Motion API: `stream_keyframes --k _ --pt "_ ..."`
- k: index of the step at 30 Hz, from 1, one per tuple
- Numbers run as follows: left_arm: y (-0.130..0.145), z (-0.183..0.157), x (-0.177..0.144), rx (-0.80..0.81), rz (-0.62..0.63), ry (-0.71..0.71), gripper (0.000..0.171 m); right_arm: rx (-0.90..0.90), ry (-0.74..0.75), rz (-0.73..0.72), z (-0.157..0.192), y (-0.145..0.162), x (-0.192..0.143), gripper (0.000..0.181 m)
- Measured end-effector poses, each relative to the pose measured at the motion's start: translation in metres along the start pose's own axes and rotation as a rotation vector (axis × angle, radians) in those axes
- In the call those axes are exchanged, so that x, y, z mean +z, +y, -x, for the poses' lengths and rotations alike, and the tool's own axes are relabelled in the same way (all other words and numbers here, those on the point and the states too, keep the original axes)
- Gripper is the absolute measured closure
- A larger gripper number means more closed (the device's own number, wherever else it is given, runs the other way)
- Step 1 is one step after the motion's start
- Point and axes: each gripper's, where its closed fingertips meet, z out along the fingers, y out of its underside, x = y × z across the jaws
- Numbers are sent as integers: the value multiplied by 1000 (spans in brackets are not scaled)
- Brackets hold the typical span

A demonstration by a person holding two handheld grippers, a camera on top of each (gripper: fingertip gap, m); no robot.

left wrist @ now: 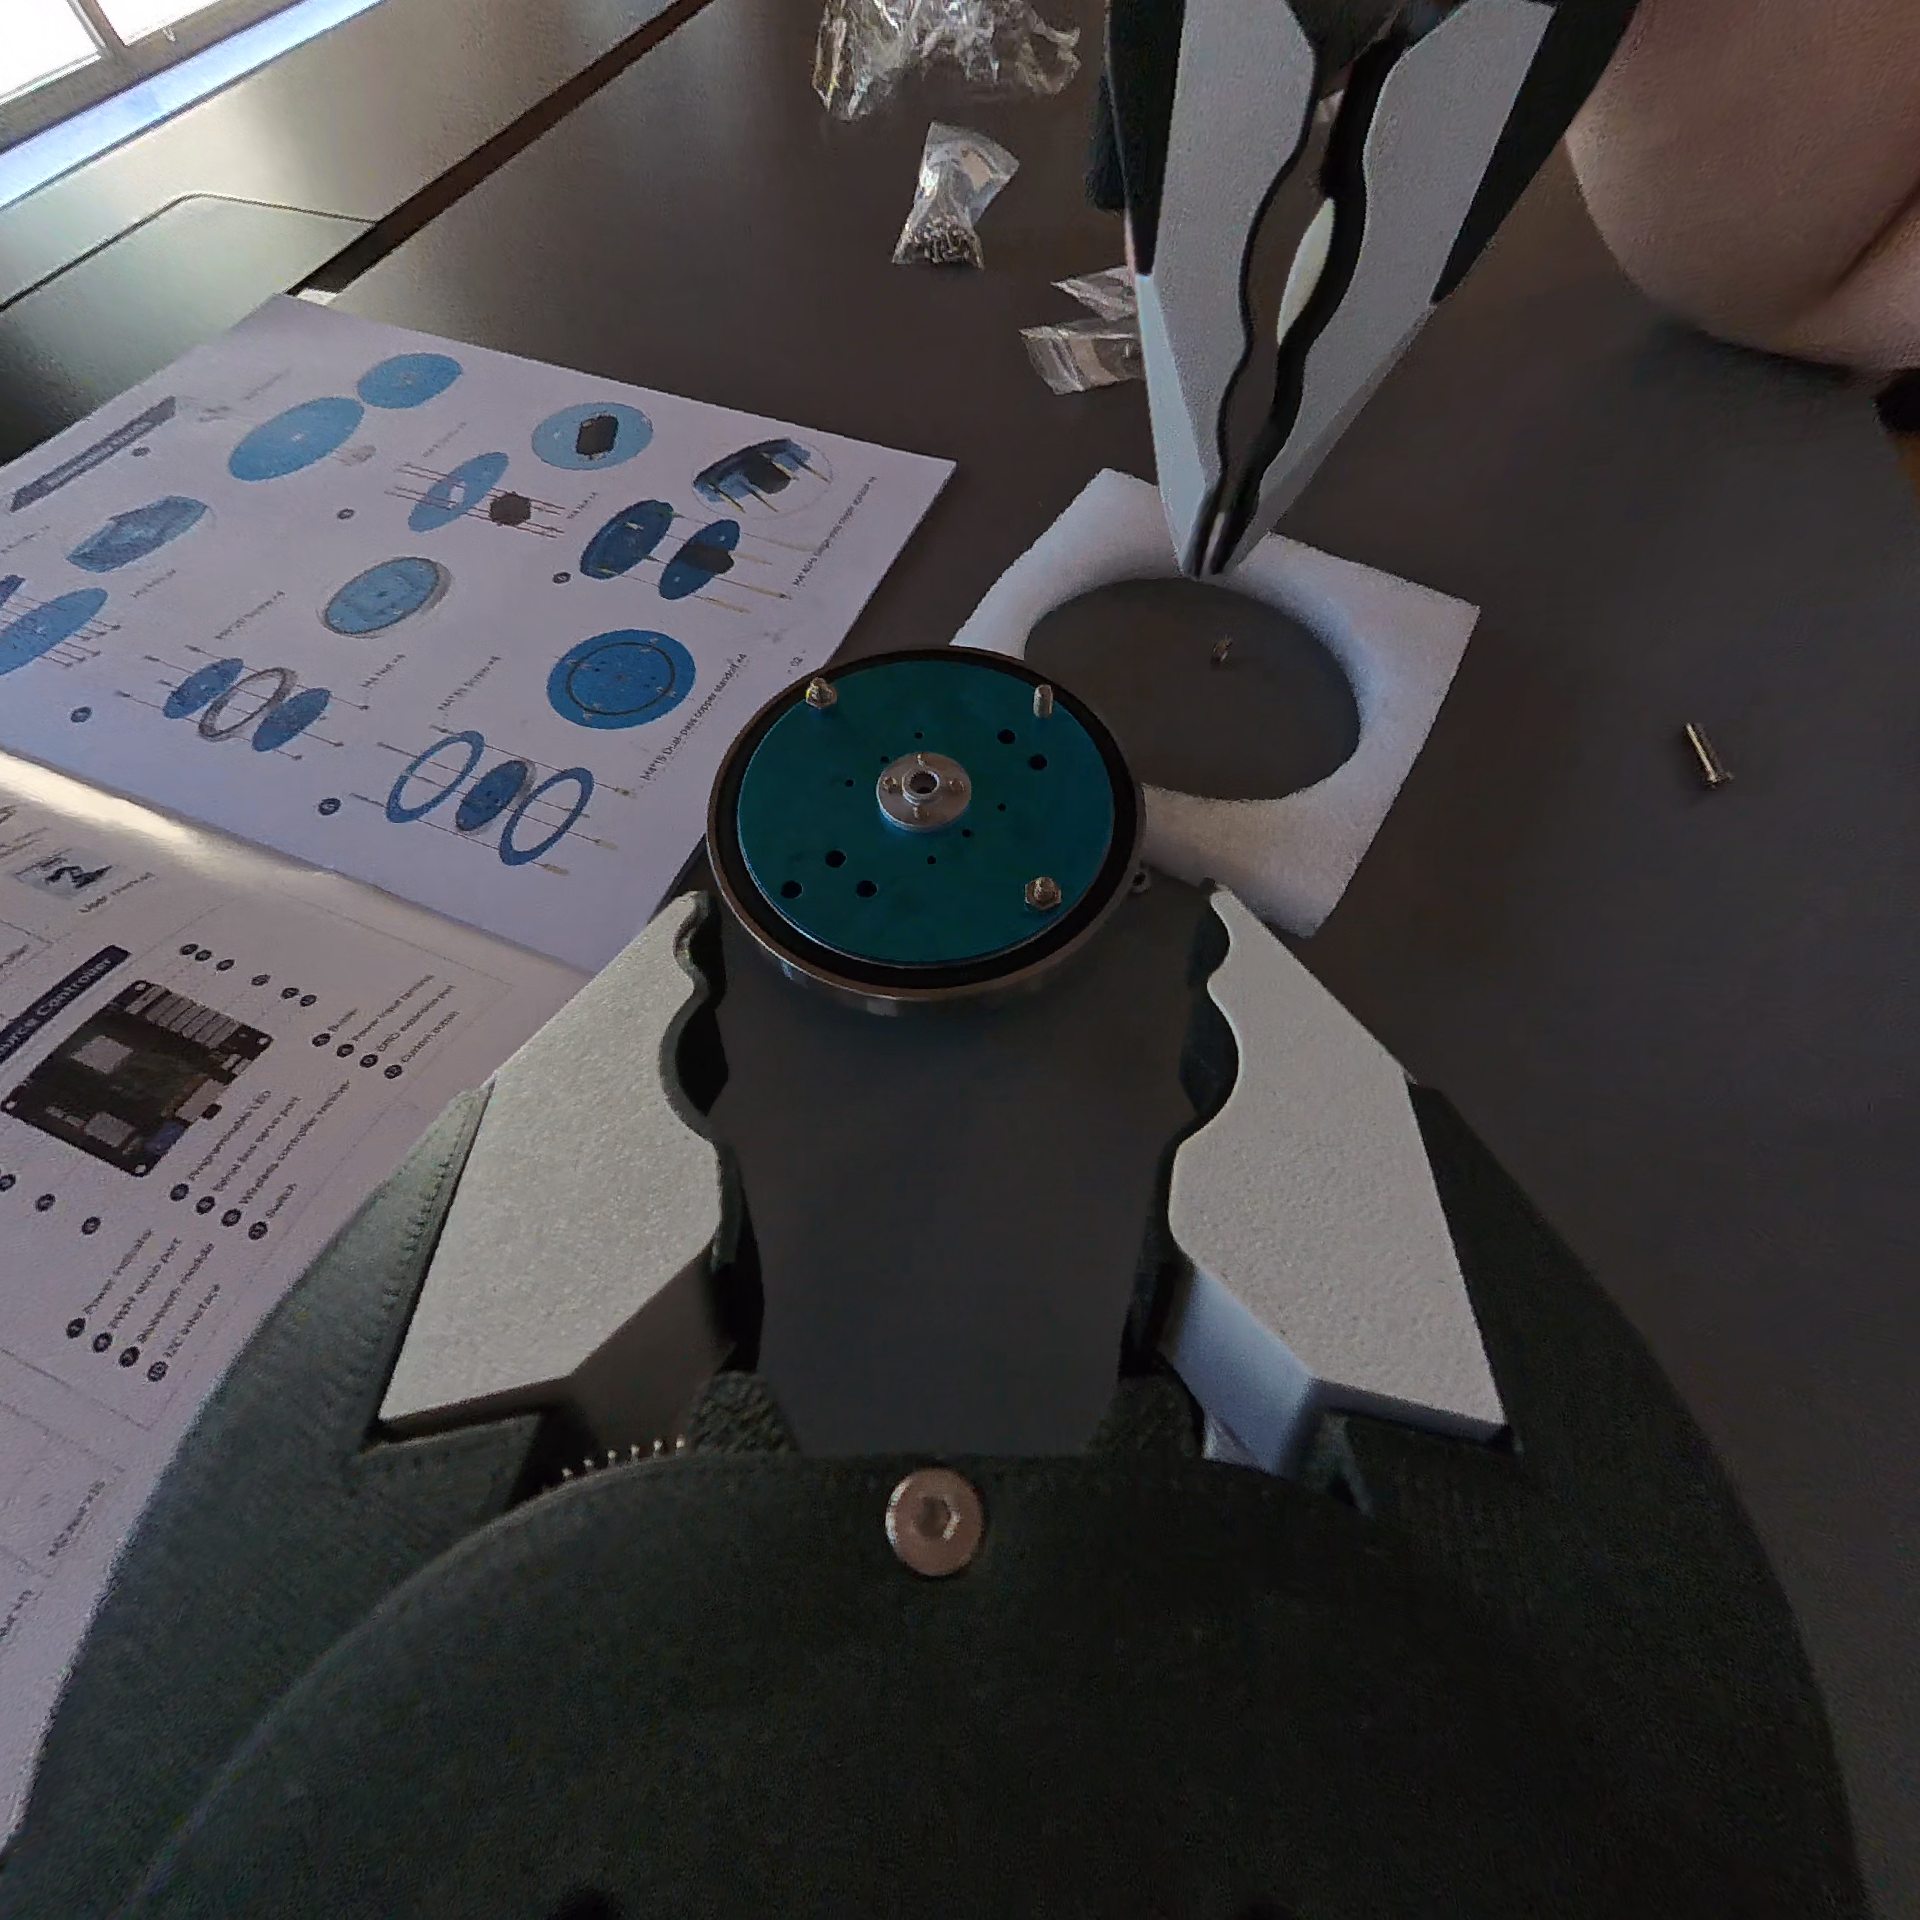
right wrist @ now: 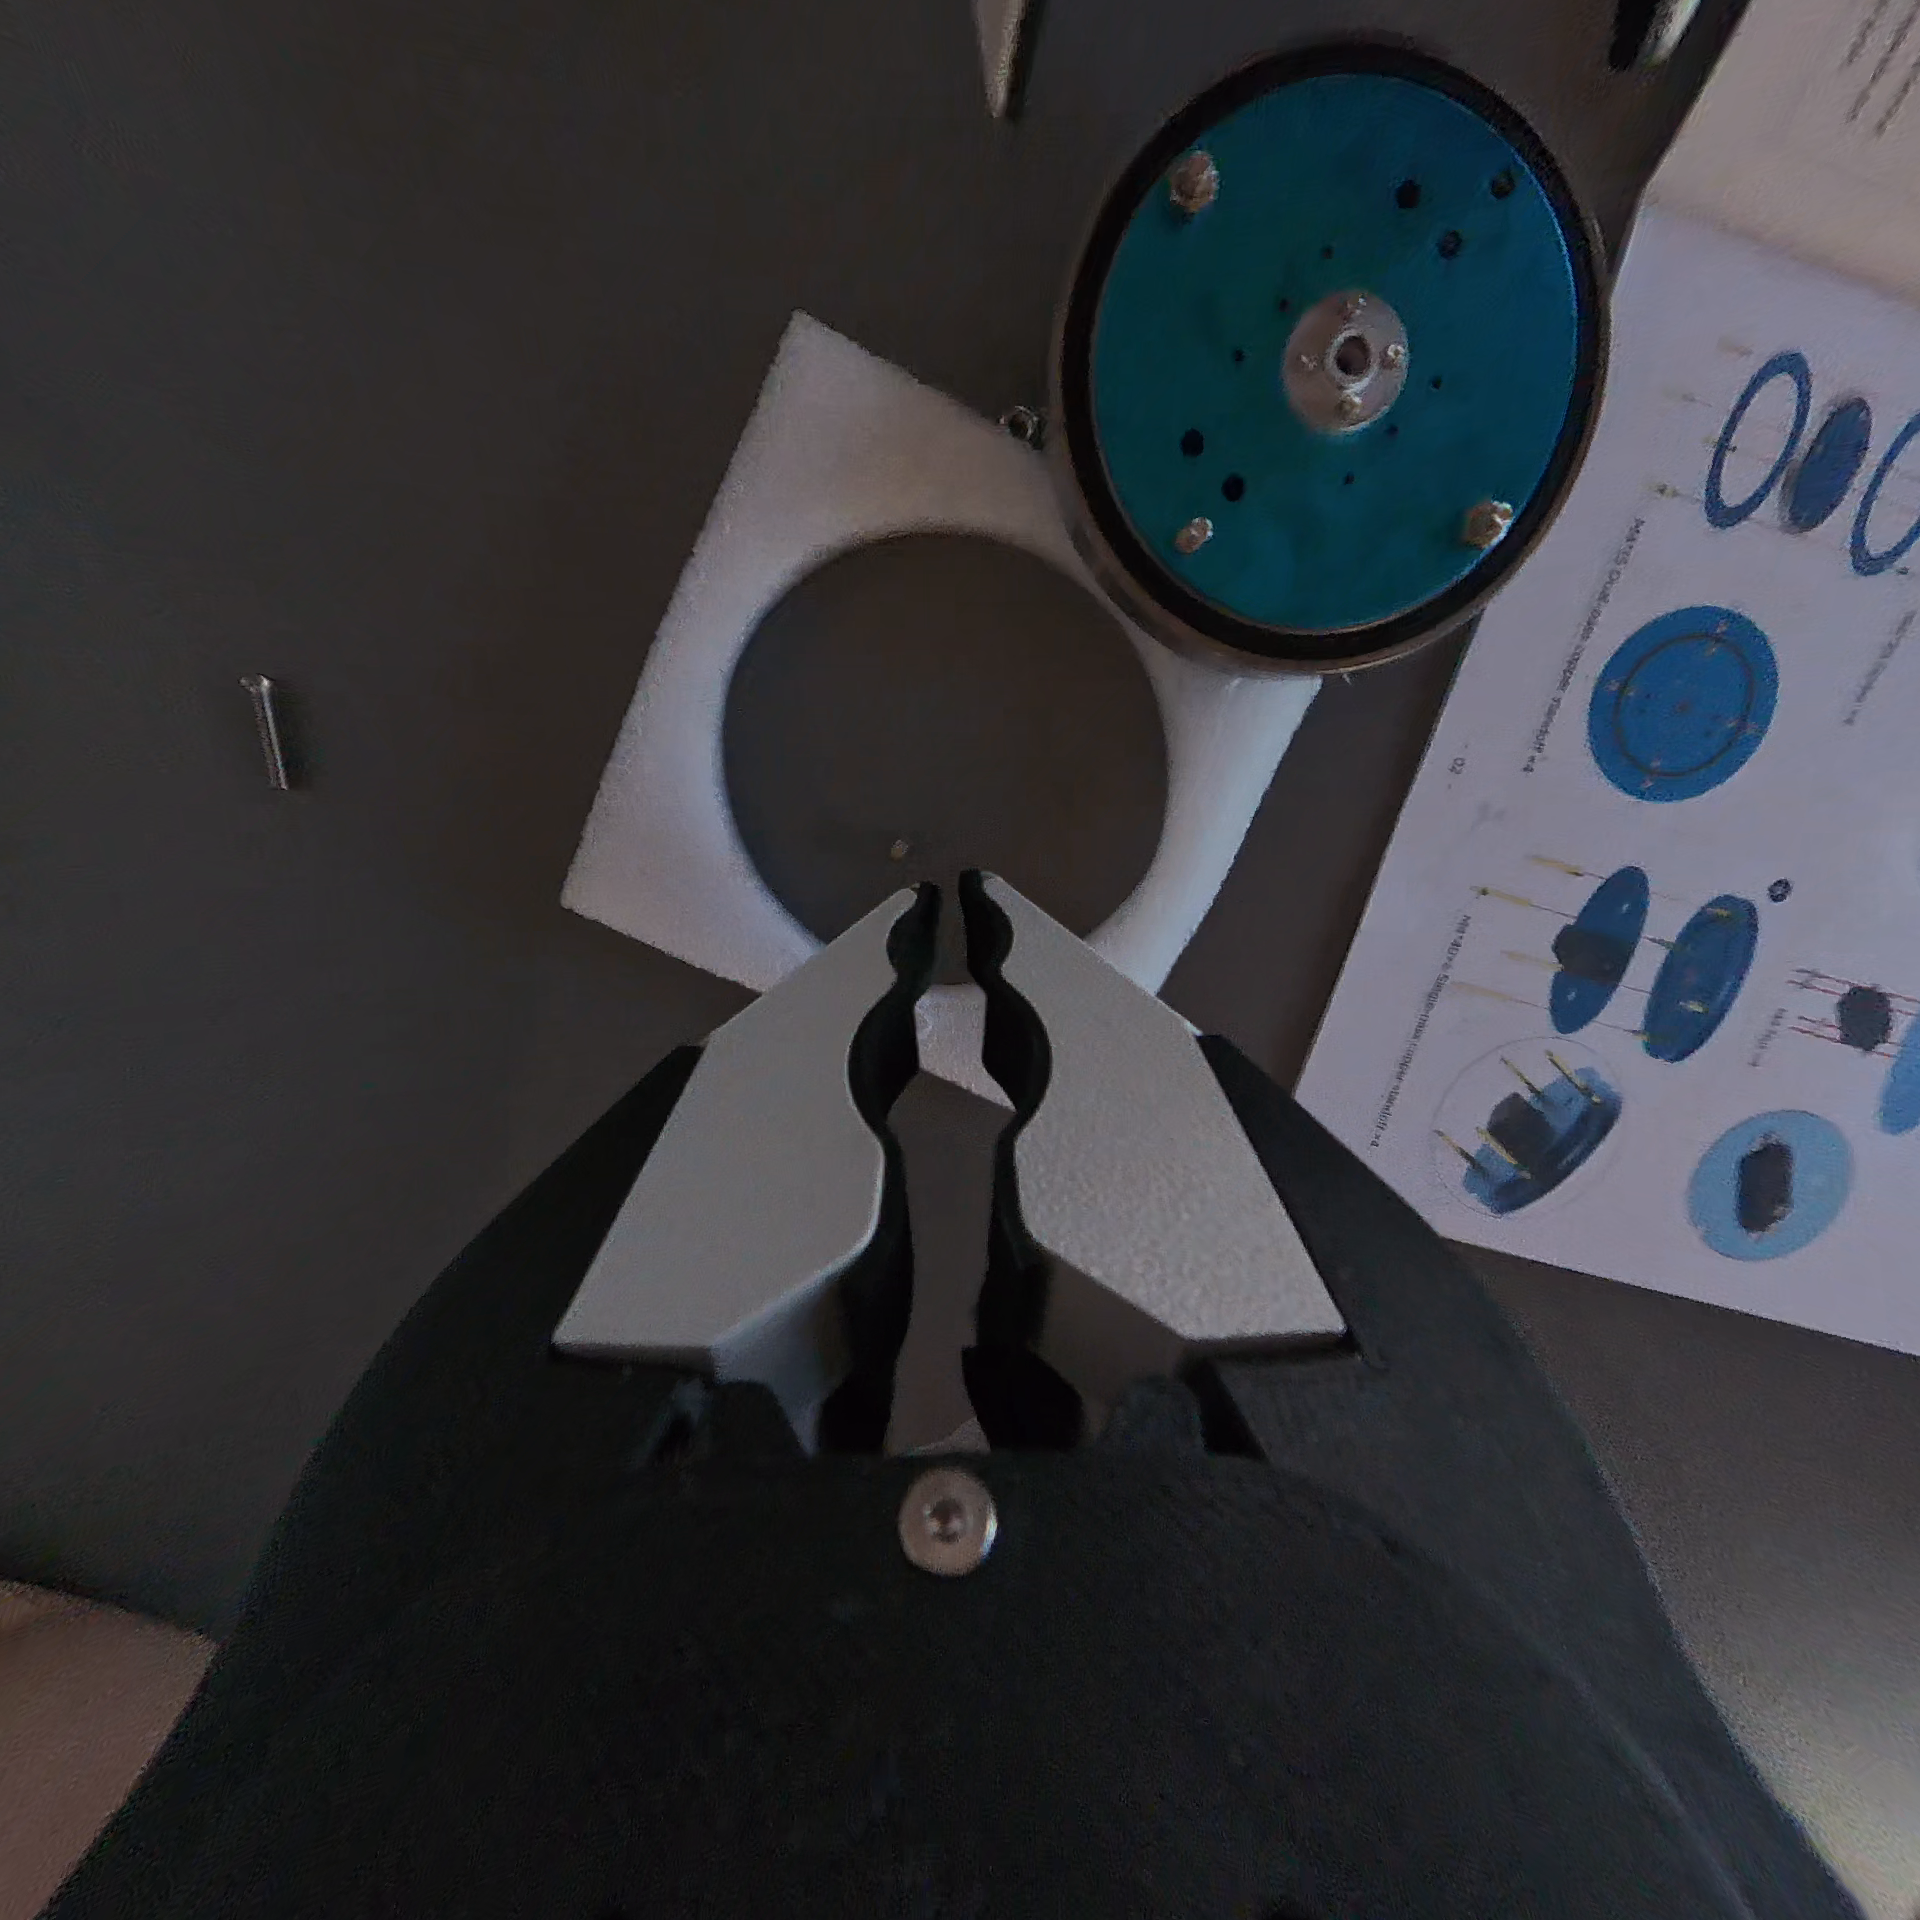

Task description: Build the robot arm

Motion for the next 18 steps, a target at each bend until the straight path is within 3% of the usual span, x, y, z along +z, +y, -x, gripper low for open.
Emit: stream_keyframes --k 3,5,11,18 --pt "0 2 -1 -20 -10 2 82 31 -75 -82 6 -11 -3 167" --pt "1 1 -2 -13 -4 0 81 3 -52 -38 8 -6 0 164" --pt "-1 -7 3 40 18 -12 81 -62 -22 18 11 -2 13 174" --pt "0 -5 2 59 30 -37 82 5 -52 9 9 -2 22 180"
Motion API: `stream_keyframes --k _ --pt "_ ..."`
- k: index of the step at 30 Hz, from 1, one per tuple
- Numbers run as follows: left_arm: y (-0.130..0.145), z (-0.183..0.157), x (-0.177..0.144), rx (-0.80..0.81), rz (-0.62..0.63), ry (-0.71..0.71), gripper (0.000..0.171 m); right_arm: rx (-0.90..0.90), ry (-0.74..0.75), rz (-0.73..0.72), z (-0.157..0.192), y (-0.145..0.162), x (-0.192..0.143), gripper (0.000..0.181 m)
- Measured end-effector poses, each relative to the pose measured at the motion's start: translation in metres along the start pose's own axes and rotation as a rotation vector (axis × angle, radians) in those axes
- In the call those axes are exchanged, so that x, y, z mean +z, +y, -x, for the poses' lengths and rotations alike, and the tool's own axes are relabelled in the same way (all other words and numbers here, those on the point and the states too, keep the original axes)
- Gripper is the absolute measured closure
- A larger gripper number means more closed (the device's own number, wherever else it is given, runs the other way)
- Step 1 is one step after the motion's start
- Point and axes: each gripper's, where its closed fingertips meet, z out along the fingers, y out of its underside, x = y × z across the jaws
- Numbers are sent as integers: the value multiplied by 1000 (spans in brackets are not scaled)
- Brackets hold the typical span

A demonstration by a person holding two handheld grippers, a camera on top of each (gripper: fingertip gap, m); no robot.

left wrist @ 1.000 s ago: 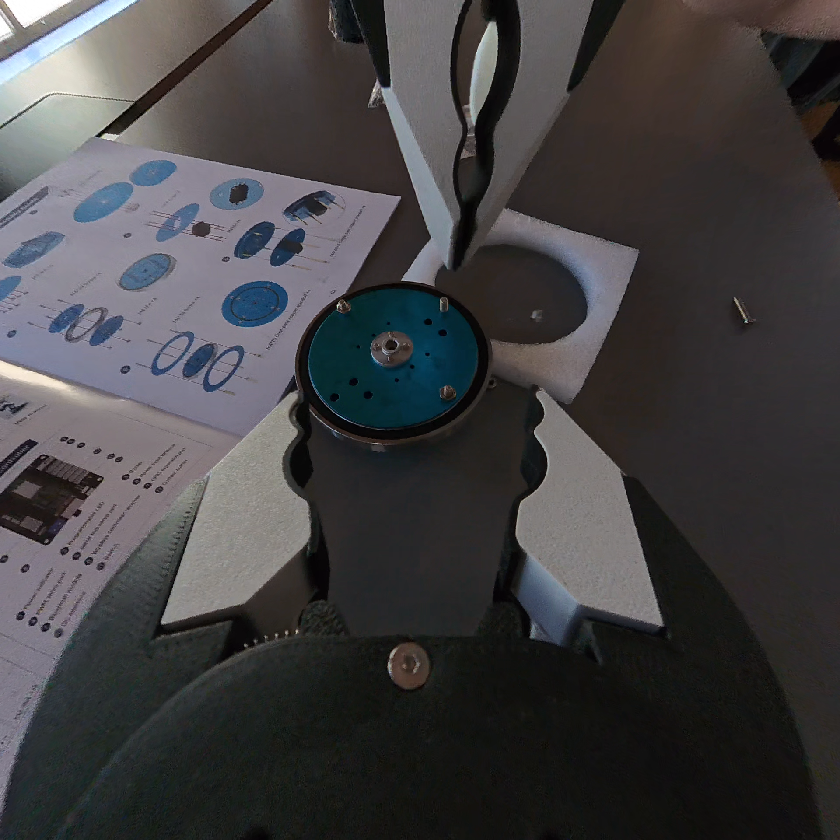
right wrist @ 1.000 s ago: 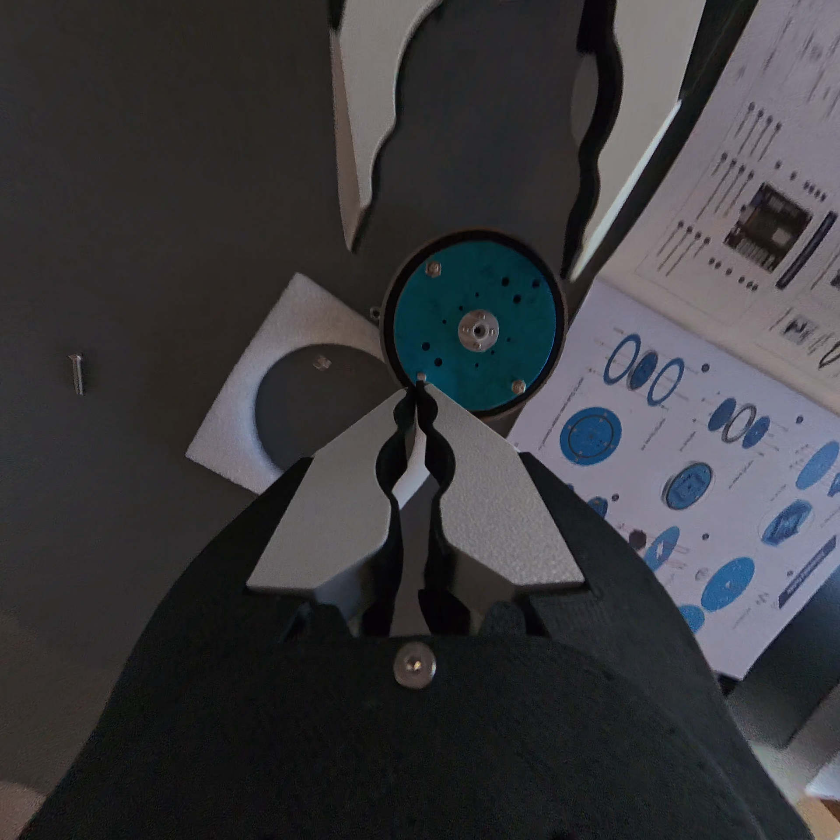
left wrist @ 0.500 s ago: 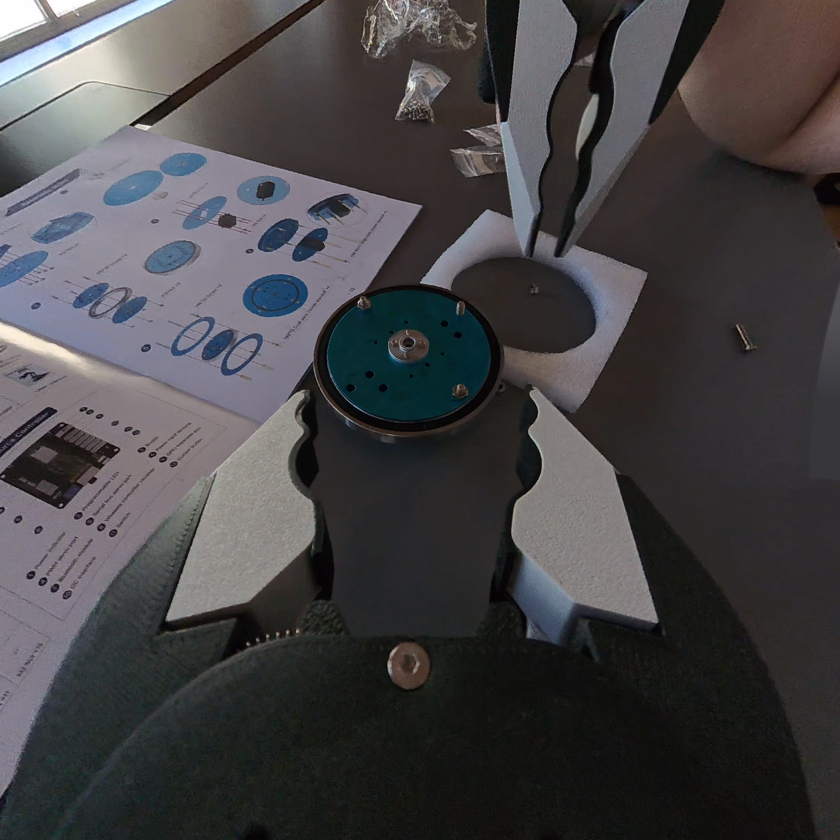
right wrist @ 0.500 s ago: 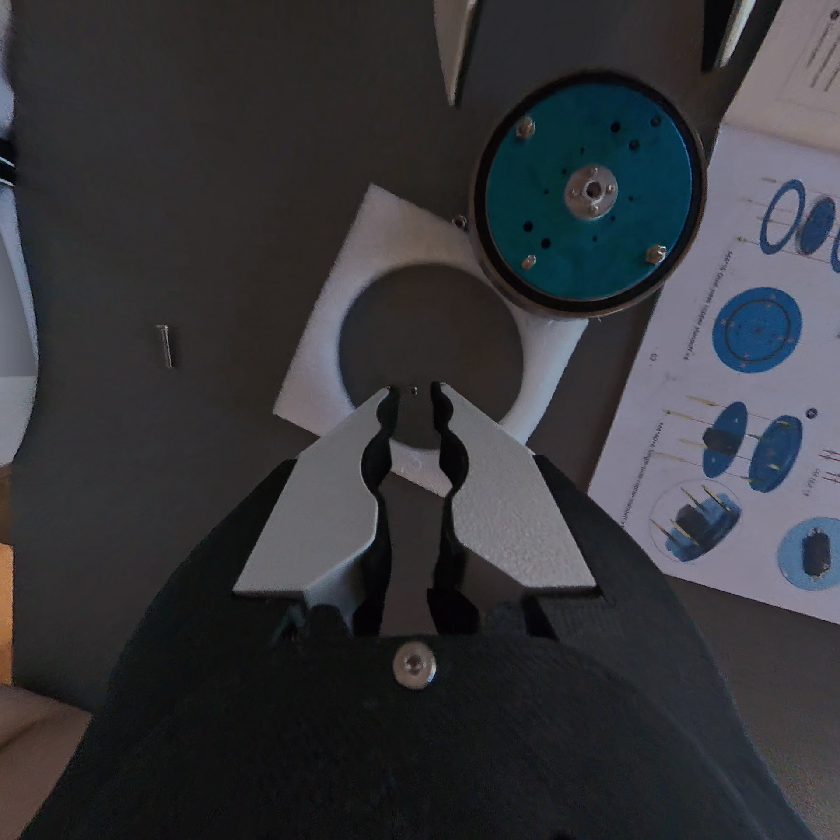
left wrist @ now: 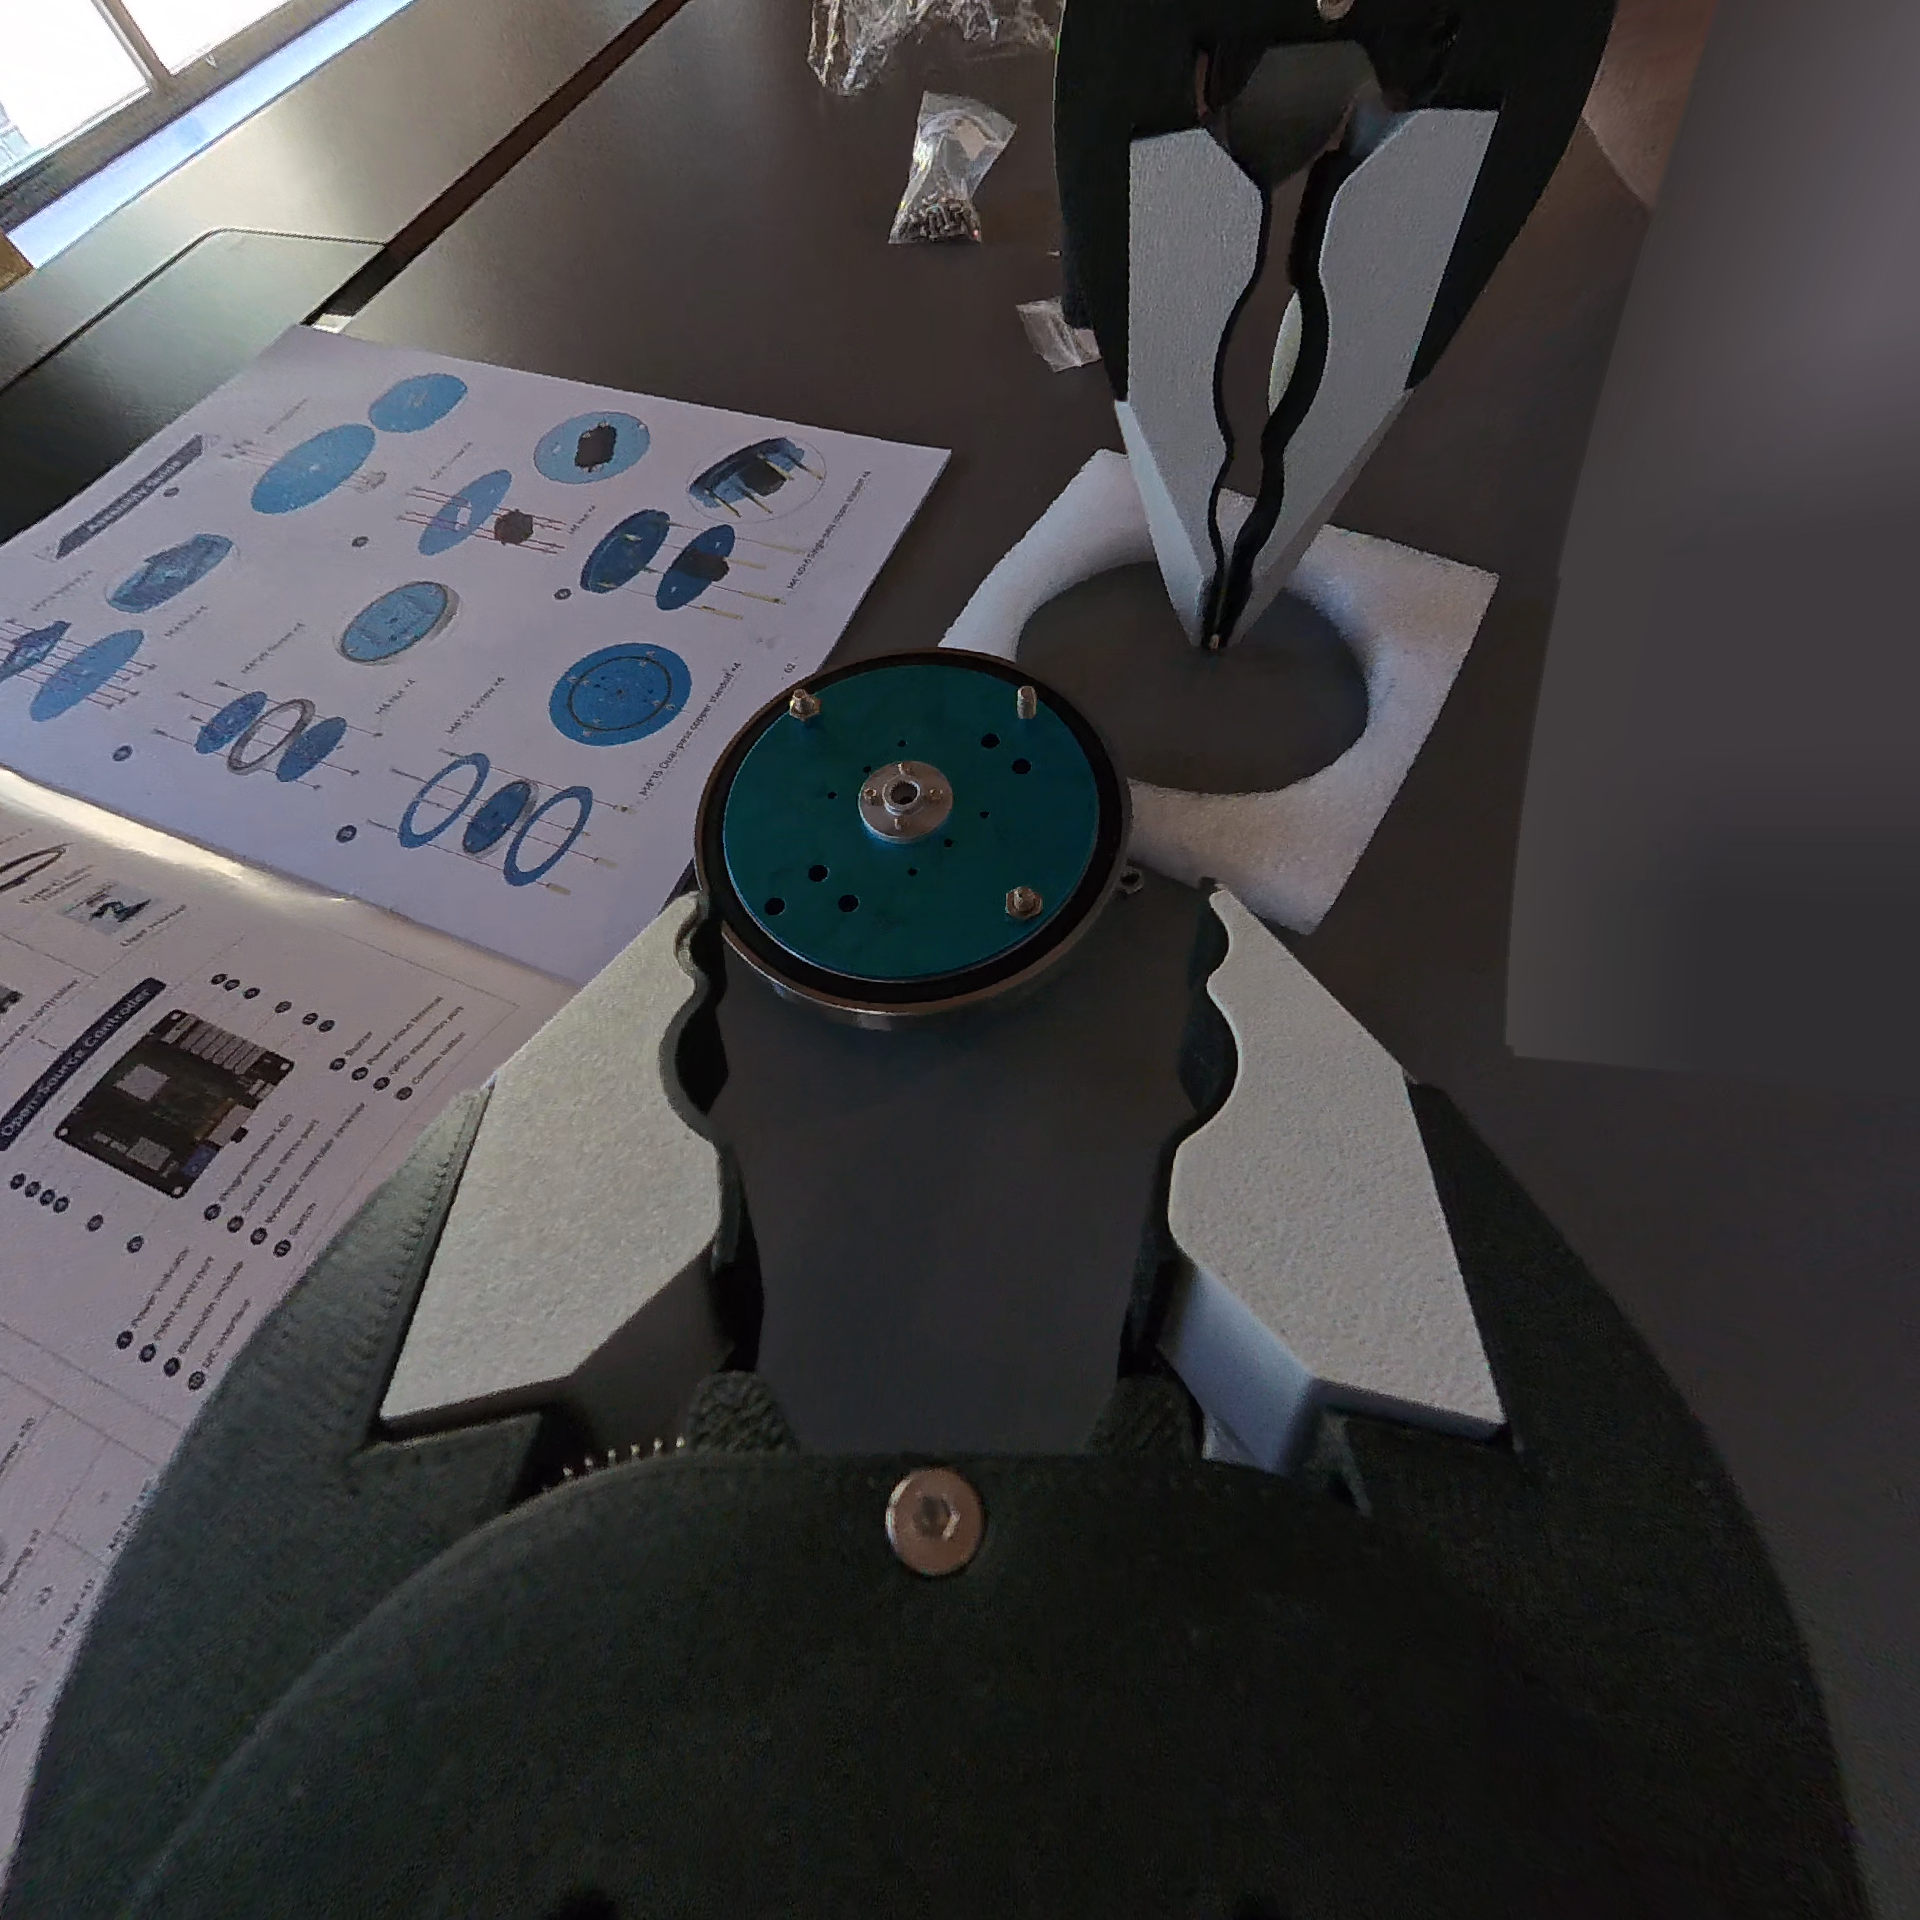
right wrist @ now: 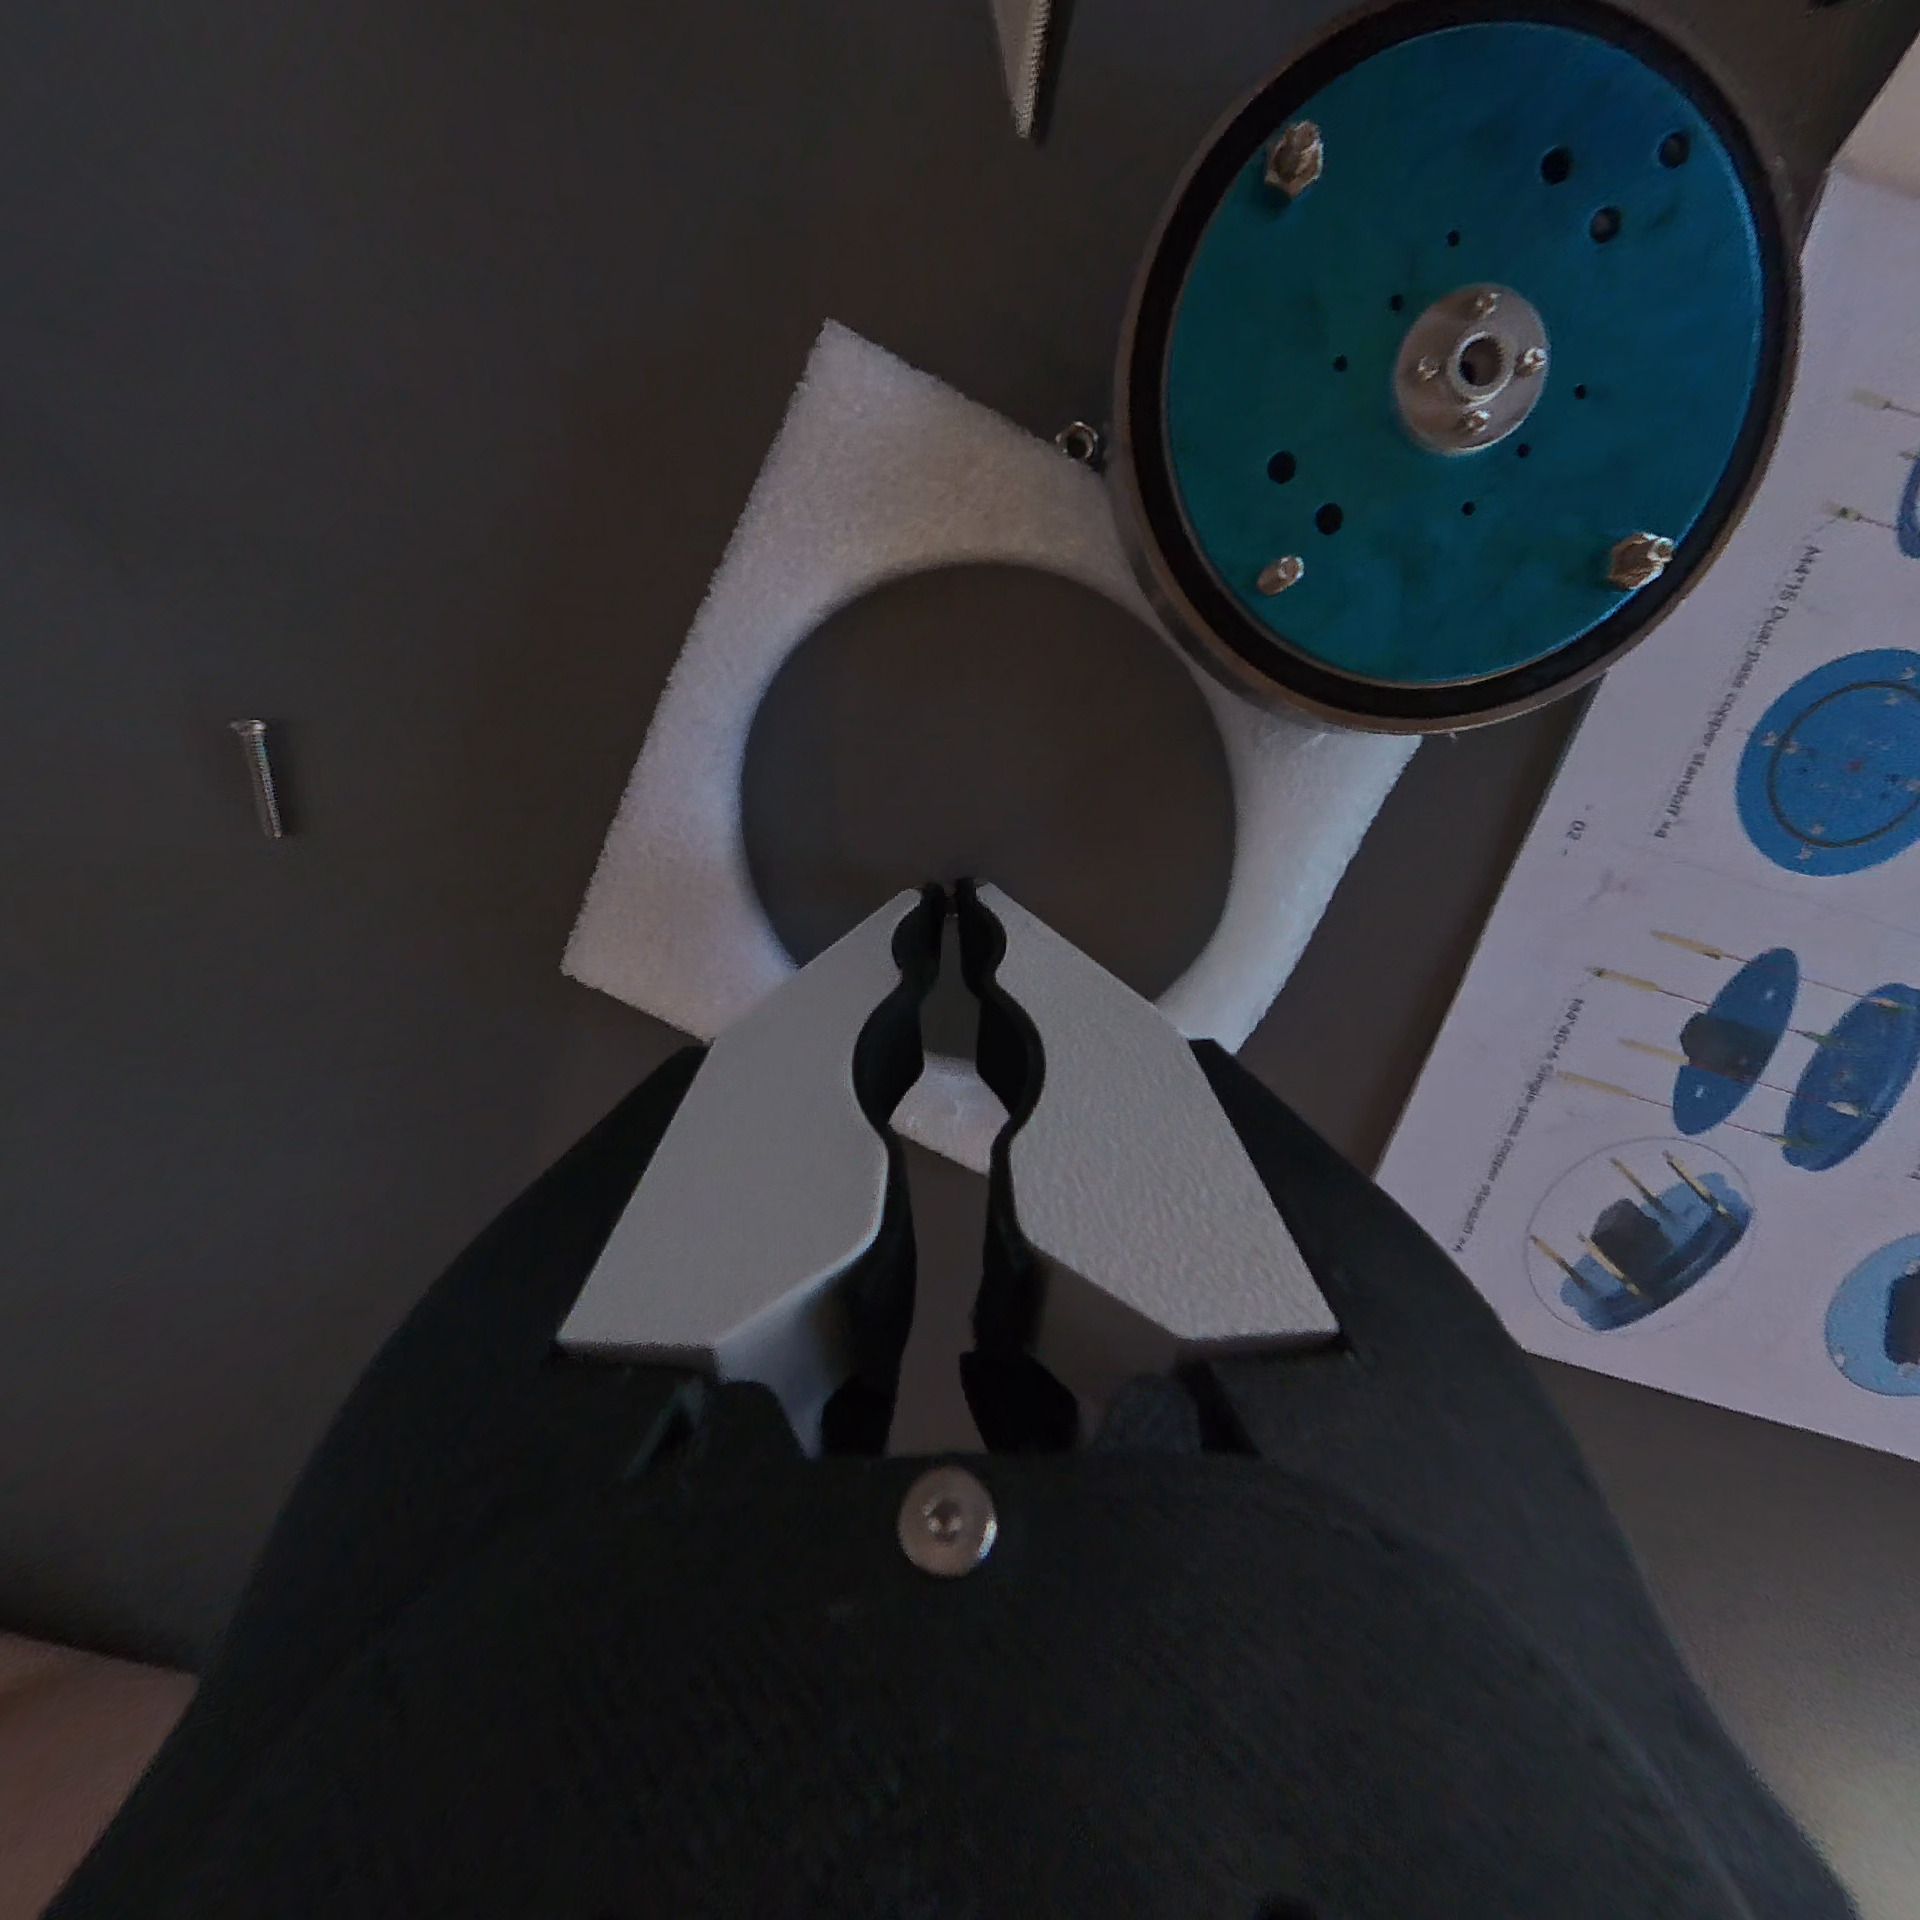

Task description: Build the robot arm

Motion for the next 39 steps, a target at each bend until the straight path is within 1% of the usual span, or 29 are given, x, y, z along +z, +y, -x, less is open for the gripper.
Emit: stream_keyframes --k 2,4,6,8,10,12,15,17,19,21,23,24,26,27,31,36,39 --pt "1 3 -1 1 0 -15 83 -45 79 11 -10 -2 -2 180" --pt "1 5 -2 5 3 -31 83 -130 209 8 -24 -9 -2 181" --pt "0 7 -4 13 0 -48 84 -204 305 -2 -33 -18 2 180" --pt "-3 9 -7 20 -8 -63 84 -241 359 20 -36 -20 6 180" --pt "-5 11 -10 17 -22 -79 84 -227 336 22 -28 -22 6 176" --pt "-6 14 -11 8 -30 -84 84 -196 298 19 -18 -22 5 167" --pt "-2 15 -10 -2 -16 -81 84 -170 243 20 -7 -18 4 163" --pt "-2 14 -9 4 -12 -84 84 -144 224 -18 -7 -22 -1 163" --pt "-4 14 -8 10 -12 -87 84 -108 221 -56 -17 -27 -8 163" --pt "-5 13 -8 16 -10 -88 84 -91 157 -22 -20 -25 -8 163" --pt "-5 15 -9 22 -5 -97 84 -175 93 6 -14 -26 -4 167" --pt "-5 16 -10 25 -3 -101 84 -242 90 41 -14 -24 -1 170" --pt "-5 19 -13 21 -5 -113 84 -299 107 107 -22 -20 3 171" --pt "-5 20 -15 17 -7 -118 84 -304 92 118 -23 -21 4 170" --pt "-4 25 -18 1 -15 -128 84 -296 42 89 -25 -29 2 170" --pt "0 25 -16 -5 2 -125 84 -268 -8 104 -23 -23 6 168" --pt "2 25 -14 -5 8 -120 84 -257 -6 119 -25 -20 8 167"
